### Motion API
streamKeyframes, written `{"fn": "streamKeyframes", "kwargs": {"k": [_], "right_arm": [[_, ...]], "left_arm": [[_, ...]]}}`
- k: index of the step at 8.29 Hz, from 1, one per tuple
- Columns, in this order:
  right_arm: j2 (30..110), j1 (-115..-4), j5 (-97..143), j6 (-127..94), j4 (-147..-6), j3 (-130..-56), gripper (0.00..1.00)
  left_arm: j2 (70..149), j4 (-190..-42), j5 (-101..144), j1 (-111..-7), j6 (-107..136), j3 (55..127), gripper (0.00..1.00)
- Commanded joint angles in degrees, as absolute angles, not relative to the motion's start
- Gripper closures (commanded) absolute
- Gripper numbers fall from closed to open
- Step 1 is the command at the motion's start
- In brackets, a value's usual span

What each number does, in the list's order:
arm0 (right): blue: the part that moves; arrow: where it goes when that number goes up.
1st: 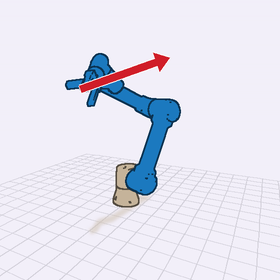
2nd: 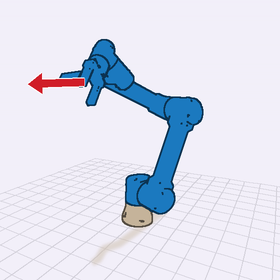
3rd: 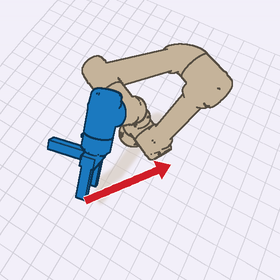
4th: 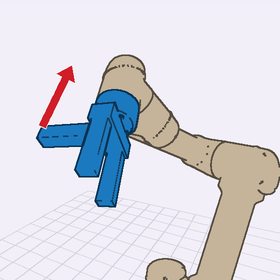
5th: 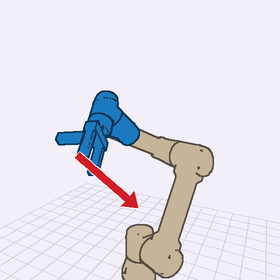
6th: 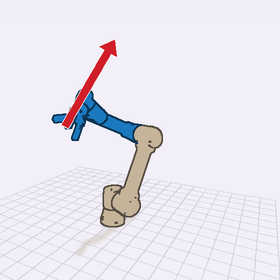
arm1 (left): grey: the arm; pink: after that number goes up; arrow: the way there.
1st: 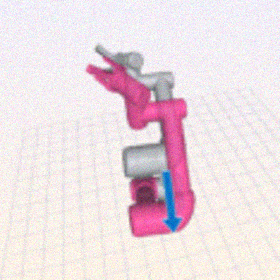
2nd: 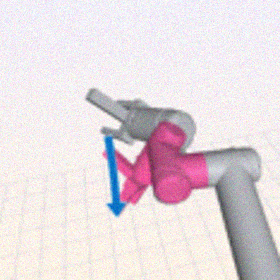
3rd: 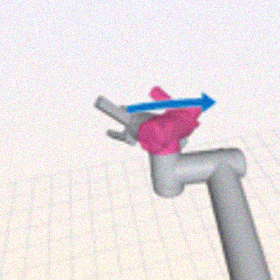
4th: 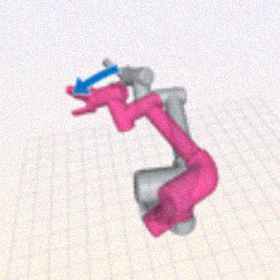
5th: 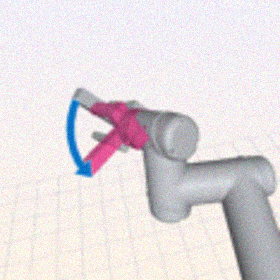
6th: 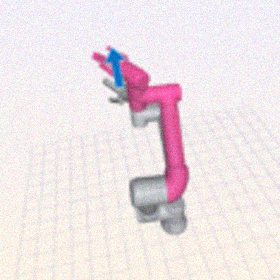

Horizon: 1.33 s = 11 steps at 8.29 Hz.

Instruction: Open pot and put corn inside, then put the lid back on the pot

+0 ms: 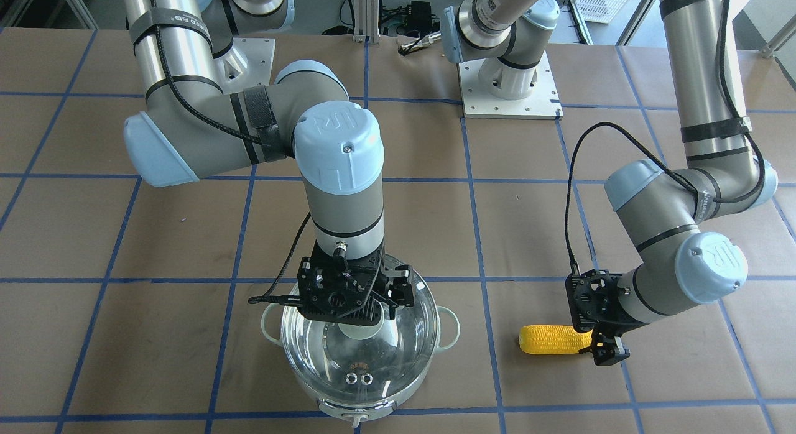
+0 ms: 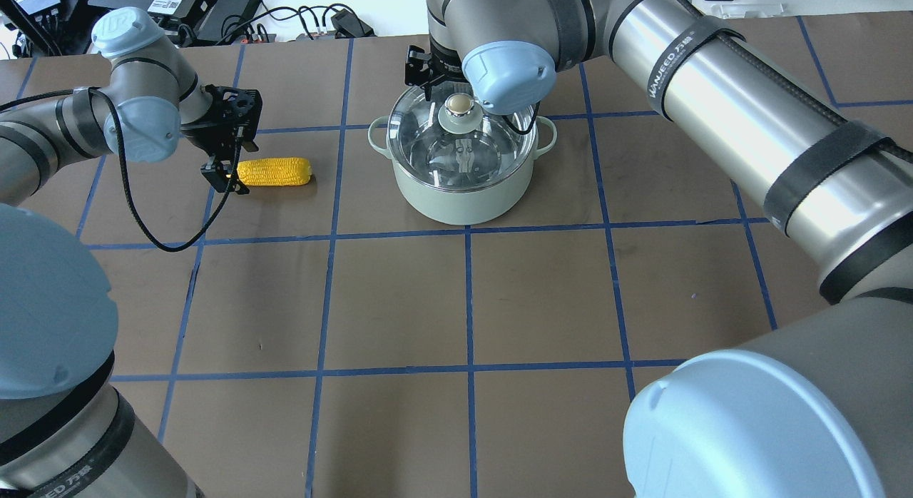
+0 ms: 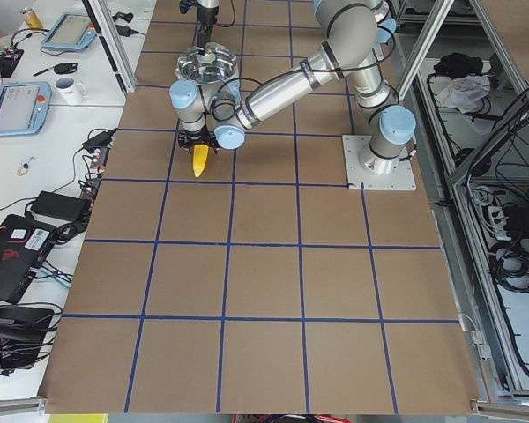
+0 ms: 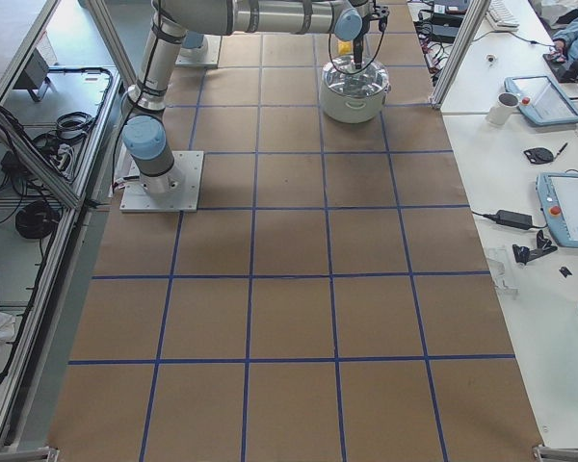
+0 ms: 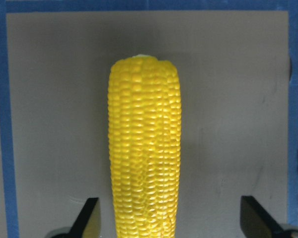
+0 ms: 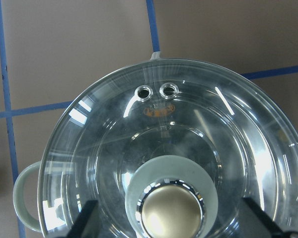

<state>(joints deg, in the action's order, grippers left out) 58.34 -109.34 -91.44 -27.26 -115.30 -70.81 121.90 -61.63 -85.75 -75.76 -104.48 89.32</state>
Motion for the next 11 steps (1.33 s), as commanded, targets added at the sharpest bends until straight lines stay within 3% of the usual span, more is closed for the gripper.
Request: {"fn": "streamKeyframes", "kwargs": {"k": [1,2,8,9,10,11], "right_arm": [[57.0,-109.8,-91.9,-23.7,-115.8,-70.0,0.00],[57.0,-109.8,-92.0,-22.0,-115.8,-69.8,0.00],[56.9,-109.7,-92.0,-19.2,-115.7,-70.4,0.43],[57.0,-109.6,-92.0,-19.1,-115.7,-70.3,0.50],[57.1,-109.6,-92.0,-18.8,-115.7,-70.3,0.58],[57.1,-109.6,-92.0,-18.7,-115.7,-70.1,0.63]], "left_arm": [[124.1,-56.5,-85.3,-75.8,-104.6,89.2,0.00],[124.3,-56.3,-85.2,-75.8,-104.3,89.2,0.00],[124.9,-56.6,-84.4,-75.8,-99.9,89.6,0.02],[124.9,-56.3,-84.5,-75.9,-100.3,89.8,0.36],[124.7,-56.3,-84.5,-75.9,-100.2,89.7,0.85],[124.8,-56.2,-84.5,-75.9,-100.5,89.7,1.00]]}}
